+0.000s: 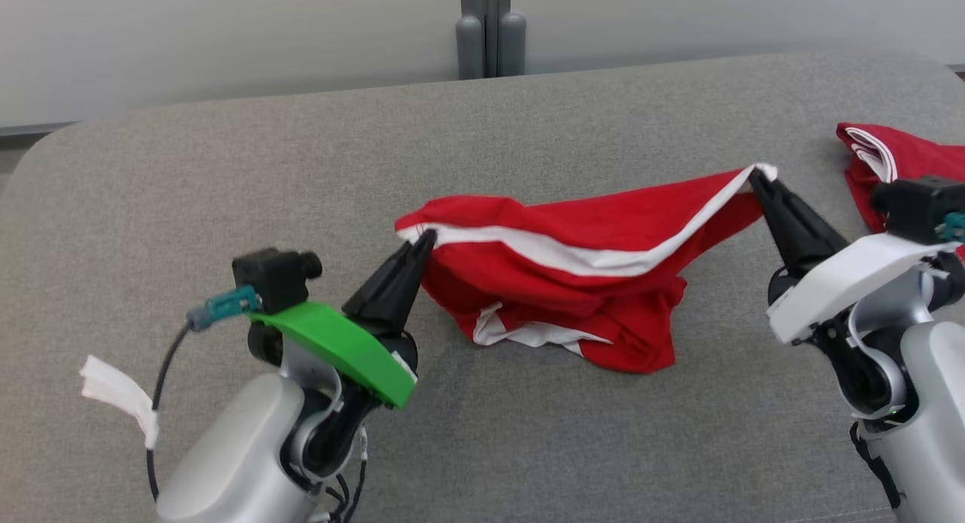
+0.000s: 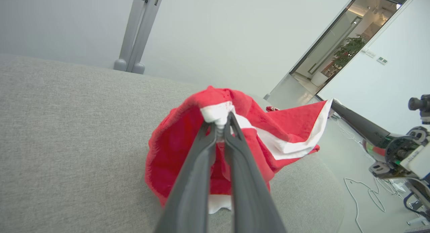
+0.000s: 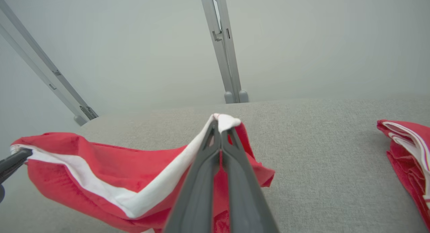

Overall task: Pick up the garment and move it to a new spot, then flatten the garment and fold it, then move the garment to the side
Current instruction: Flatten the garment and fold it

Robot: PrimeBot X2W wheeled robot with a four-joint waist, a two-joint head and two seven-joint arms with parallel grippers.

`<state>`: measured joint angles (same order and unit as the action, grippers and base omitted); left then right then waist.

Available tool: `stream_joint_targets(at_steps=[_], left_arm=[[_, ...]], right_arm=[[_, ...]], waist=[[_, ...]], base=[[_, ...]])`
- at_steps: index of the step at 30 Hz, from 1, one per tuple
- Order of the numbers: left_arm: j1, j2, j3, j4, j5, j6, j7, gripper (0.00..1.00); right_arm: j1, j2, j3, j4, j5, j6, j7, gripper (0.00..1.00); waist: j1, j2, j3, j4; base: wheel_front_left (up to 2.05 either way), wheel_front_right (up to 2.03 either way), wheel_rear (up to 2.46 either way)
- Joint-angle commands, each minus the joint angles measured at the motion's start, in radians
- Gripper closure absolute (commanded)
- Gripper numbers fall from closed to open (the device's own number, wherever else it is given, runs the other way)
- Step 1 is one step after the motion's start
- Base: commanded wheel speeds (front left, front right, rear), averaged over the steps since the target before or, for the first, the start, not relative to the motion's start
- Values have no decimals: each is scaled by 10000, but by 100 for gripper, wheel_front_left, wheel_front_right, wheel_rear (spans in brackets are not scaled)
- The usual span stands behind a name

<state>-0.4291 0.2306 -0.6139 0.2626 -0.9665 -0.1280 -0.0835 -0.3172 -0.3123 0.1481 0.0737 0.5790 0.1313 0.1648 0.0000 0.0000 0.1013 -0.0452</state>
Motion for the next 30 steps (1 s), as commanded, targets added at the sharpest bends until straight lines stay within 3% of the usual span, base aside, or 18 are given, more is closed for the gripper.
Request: stream_joint_targets(at_steps=[1, 5, 9, 13, 20, 25, 30], left_arm=[[-487, 281, 49, -385, -24, 10, 363, 100], [-1882, 549, 0, -832, 275, 270, 1409, 100], [-3825, 637, 402, 56, 457, 497, 1952, 100], [-5859, 543, 833, 1429, 843, 559, 1705, 100], [-8329, 215, 1358, 3135, 1584, 306, -525, 100], [-8263, 60, 1002, 3698, 1522, 26, -1336, 100], [-7012, -19, -135, 4235, 1207, -26, -1388, 100]], right_arm=[[-50, 70, -212, -385, 199, -11, 141, 100], [-1195, -305, -90, -641, -323, -8, 791, 100], [-3512, -175, 573, 337, -546, -8, 624, 100], [-6244, 268, 1043, 2175, -928, -11, -580, 100], [-9530, 856, 583, 4833, -2095, -11, -3940, 100], [-9658, 889, 868, 5661, -2237, -11, -4267, 100], [-8186, 586, 2120, 6325, -1666, -11, -4117, 100]], waist=[[0, 0, 441, 4], [0, 0, 1281, -107], [0, 0, 2221, -565], [0, 0, 2878, -1017], [0, 0, 3097, -1321], [0, 0, 2974, -1251], [0, 0, 2779, -1135]], base=[[0, 0, 0], [0, 0, 0], [0, 0, 0], [0, 0, 0], [0, 0, 0], [0, 0, 0], [0, 0, 0]])
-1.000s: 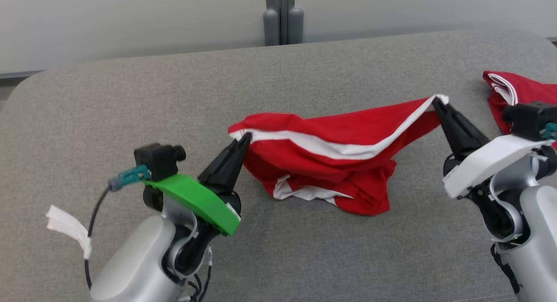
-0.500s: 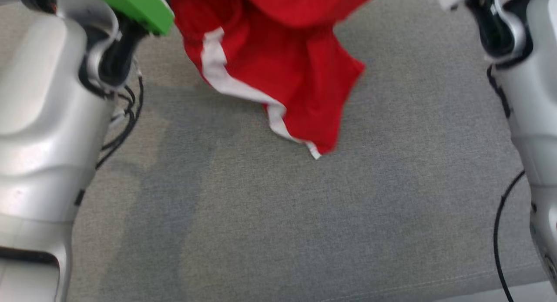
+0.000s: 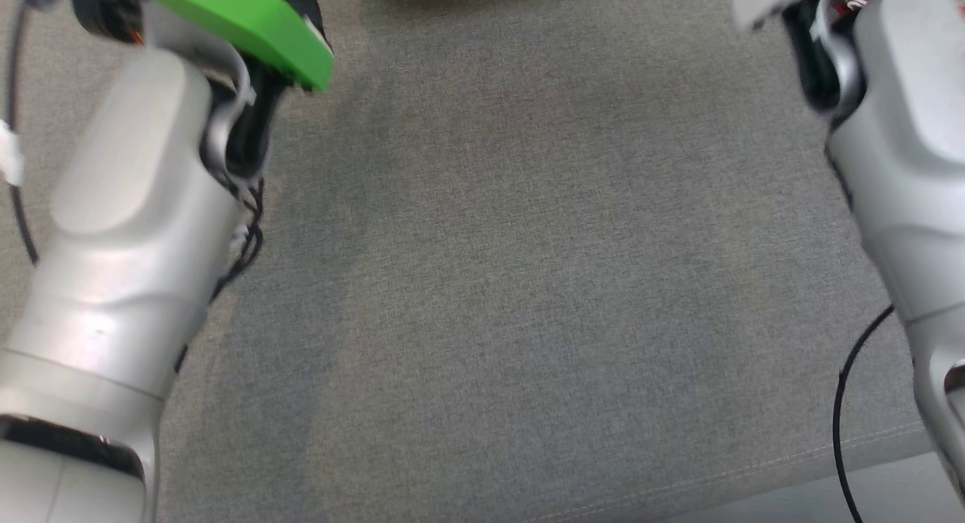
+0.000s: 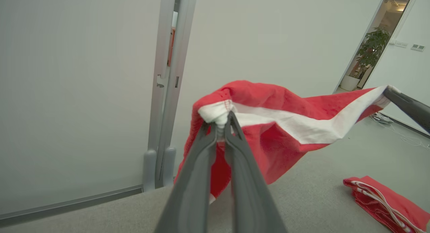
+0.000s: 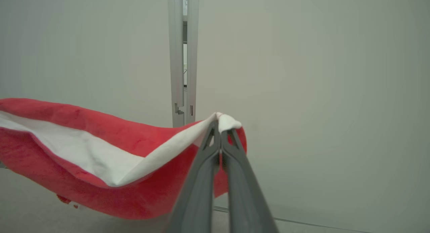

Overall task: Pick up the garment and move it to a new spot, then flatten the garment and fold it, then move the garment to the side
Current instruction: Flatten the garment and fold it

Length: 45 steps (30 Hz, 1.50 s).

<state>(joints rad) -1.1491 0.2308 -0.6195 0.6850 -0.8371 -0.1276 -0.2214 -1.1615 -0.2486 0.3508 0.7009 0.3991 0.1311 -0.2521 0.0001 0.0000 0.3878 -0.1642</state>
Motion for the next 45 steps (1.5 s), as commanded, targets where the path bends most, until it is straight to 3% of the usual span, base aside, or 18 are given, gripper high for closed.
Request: stream_joint_targets(at_steps=[1, 10, 16, 19, 22, 24, 29, 35, 40, 45], left_arm=[[477, 5, -355, 73, -172, -30, 58, 100], [3278, 730, -2904, 2, -1326, -35, 614, 100], [4695, 1345, -4000, -751, -1768, -36, 553, 100], [5381, 1793, -4364, -1141, -1725, -29, 446, 100], [6046, 2077, -4503, -1607, -1791, 48, 341, 100], [6717, 2648, -4562, -2311, -1818, 429, 319, 100], [7753, 3556, -4695, -3901, -2045, 1290, 801, 100], [8641, 4194, -4788, -5912, -2288, 2195, 1141, 100], [7993, 3859, -4458, -6429, -2126, 2231, 843, 100], [7036, 3209, -4074, -5894, -2156, 2074, 809, 100]], right_arm=[[578, -94, 354, 142, 346, -9, 185, 100], [4019, -1512, 2200, -579, 2689, -11, 2283, 100], [6308, -2651, 2665, -2878, 4177, -6, 4254, 100], [7707, -3493, 2344, -4351, 5064, -14, 5250, 100], [9077, -3848, 1805, -5446, 5428, -5, 6012, 100], [10426, -4160, 762, -6344, 5333, -9, 6663, 100], [12342, -3759, -1156, -7380, 4575, -14, 7993, 100], [13864, -2220, -3513, -9342, 3075, -14, 9681, 100], [13154, -1497, -4240, -10634, 1770, -13, 10088, 100], [11275, -1629, -3927, -10208, 1084, -13, 9848, 100]], waist=[[-1, 0, -123, 72], [-1, 0, -859, 247], [-1, 0, -1670, 447], [-1, 0, -2083, 533], [-1, 0, -2397, 569], [-1, 0, -2591, 580], [-1, 0, -2689, 525], [-1, 0, -2484, 662], [-1, 0, -2252, 906], [-1, 0, -1990, 1140]], base=[[0, 0, 0], [0, 0, 0], [0, 0, 0], [0, 0, 0], [0, 0, 0], [0, 0, 0], [0, 0, 0], [0, 0, 0], [0, 0, 0], [0, 0, 0]])
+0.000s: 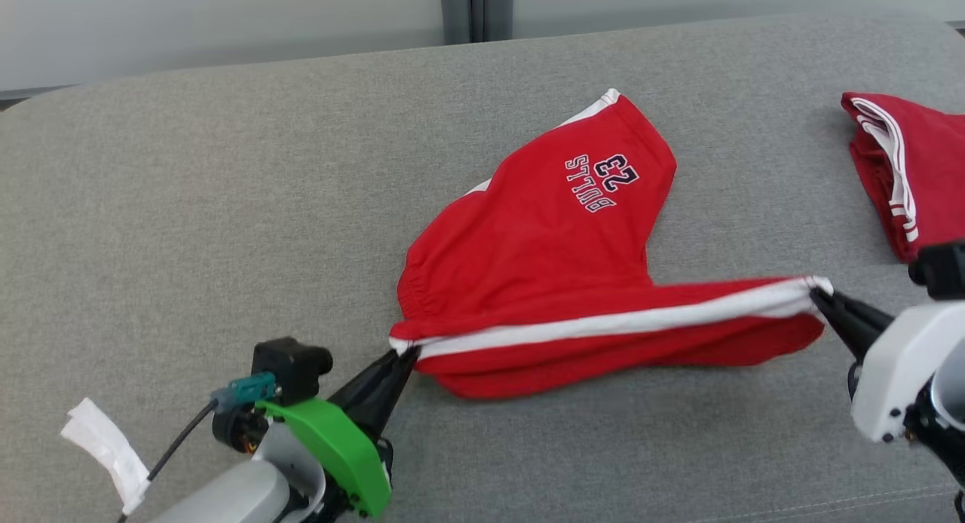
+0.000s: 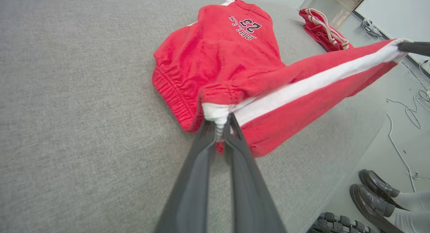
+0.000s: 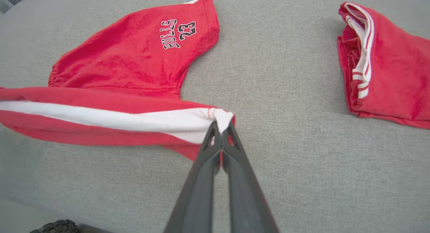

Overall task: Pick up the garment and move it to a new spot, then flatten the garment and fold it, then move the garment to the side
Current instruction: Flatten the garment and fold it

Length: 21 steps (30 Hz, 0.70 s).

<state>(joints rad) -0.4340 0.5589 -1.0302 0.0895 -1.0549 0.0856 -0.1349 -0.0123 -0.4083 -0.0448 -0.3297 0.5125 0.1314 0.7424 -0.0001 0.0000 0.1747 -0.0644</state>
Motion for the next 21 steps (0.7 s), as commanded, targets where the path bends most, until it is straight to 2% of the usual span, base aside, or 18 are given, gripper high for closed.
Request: stream_joint_targets(at_steps=[1, 9, 16, 21], left_arm=[[-317, -168, 102, 203, 34, -46, -59, 100], [-1716, -1261, 582, 1929, -354, 12, 316, 100], [-2838, -2209, 900, 3362, -520, -15, 394, 100], [-3416, -2761, 1000, 4062, -642, 29, 538, 100]], right_arm=[[-620, -104, 140, 300, -124, -16, -187, 100], [-3877, -638, 1444, 2971, -645, -18, -1433, 100], [-6331, -771, 2554, 5364, -674, -18, -2592, 100], [-7721, -736, 2991, 6861, -763, -18, -3307, 100]], waist=[[1, 0, 194, 189], [1, 0, 899, 691], [1, 0, 1628, 1192], [1, 0, 2045, 1499]], base=[[0, 0, 0], [0, 0, 0], [0, 0, 0], [0, 0, 0]])
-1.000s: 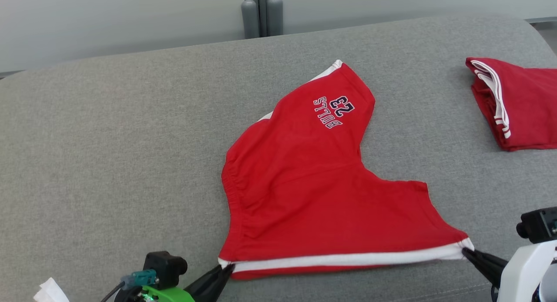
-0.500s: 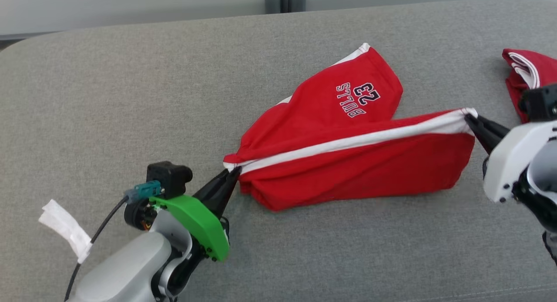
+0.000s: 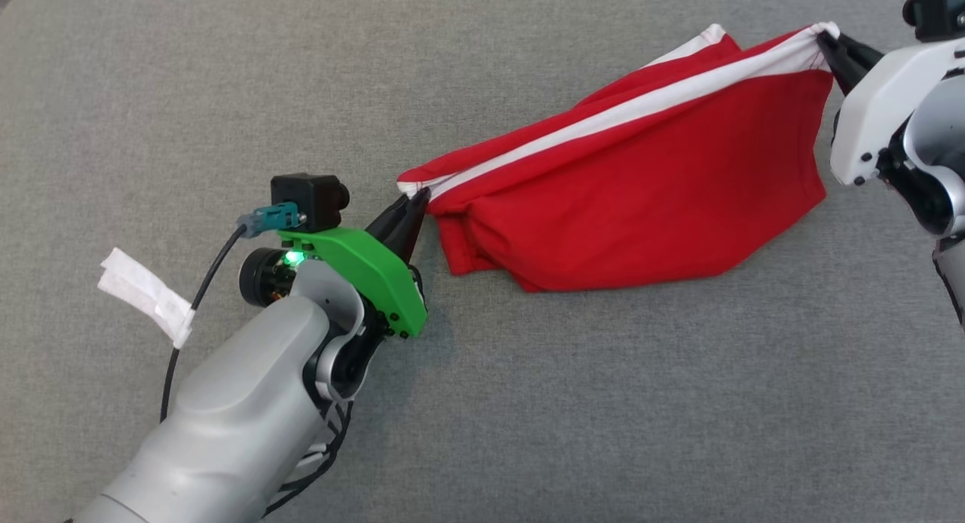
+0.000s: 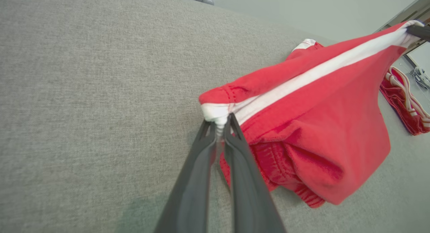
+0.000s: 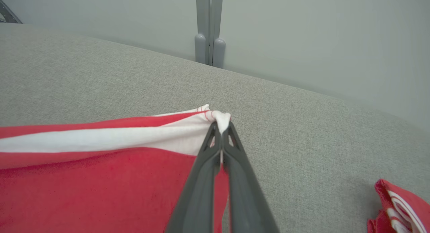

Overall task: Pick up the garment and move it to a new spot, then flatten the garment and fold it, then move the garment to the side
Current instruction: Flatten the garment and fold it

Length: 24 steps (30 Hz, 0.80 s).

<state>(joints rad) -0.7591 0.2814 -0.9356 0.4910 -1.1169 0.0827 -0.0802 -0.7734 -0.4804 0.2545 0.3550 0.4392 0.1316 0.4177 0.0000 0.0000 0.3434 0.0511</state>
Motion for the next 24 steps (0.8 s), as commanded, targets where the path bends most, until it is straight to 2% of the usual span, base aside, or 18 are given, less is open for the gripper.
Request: stream_joint_targets(at_steps=[1, 4, 5, 6, 8, 9, 10, 17, 24], left_arm=[[-272, -105, 78, 159, -72, 41, 21, 100], [-517, -367, 109, 407, -106, -84, 19, 100], [-600, -448, 116, 499, -118, -139, -9, 86], [-658, -517, 115, 559, -122, -157, -18, 79], [-774, -653, 131, 692, -133, -241, -82, 38], [-838, -704, 130, 765, -123, -267, -99, 0], [-876, -753, 124, 837, -120, -319, -114, 0], [-733, -883, 97, 1123, -121, -586, -385, 0], [130, -346, 352, 734, 302, -945, -1602, 0]], right_arm=[[-358, 15, 62, 315, -56, -20, -196, 100], [-895, 117, 245, 1036, -129, -20, -538, 100], [-1060, 165, 330, 1292, -145, -20, -669, 100], [-1182, 192, 382, 1494, -148, -20, -760, 100], [-1418, 246, 480, 1923, -165, -20, -964, 100], [-1543, 284, 531, 2139, -169, -20, -1092, 6], [-1639, 324, 568, 2365, -144, -20, -1196, 0], [-1942, 410, 788, 3271, 43, -20, -1870, 0], [-1442, 363, 609, 3771, 919, -20, -1647, 0]], waist=[[0, 0, 435, 408], [0, 0, 587, 561], [0, 0, 621, 601], [0, 0, 652, 636], [0, 0, 700, 698], [0, 0, 721, 721], [0, 0, 735, 741], [0, 0, 464, 772], [0, 0, -363, 712]], base=[[0, 0, 0], [0, 0, 0], [0, 0, 0], [0, 0, 0], [0, 0, 0], [0, 0, 0], [0, 0, 0], [0, 0, 0], [0, 0, 0]])
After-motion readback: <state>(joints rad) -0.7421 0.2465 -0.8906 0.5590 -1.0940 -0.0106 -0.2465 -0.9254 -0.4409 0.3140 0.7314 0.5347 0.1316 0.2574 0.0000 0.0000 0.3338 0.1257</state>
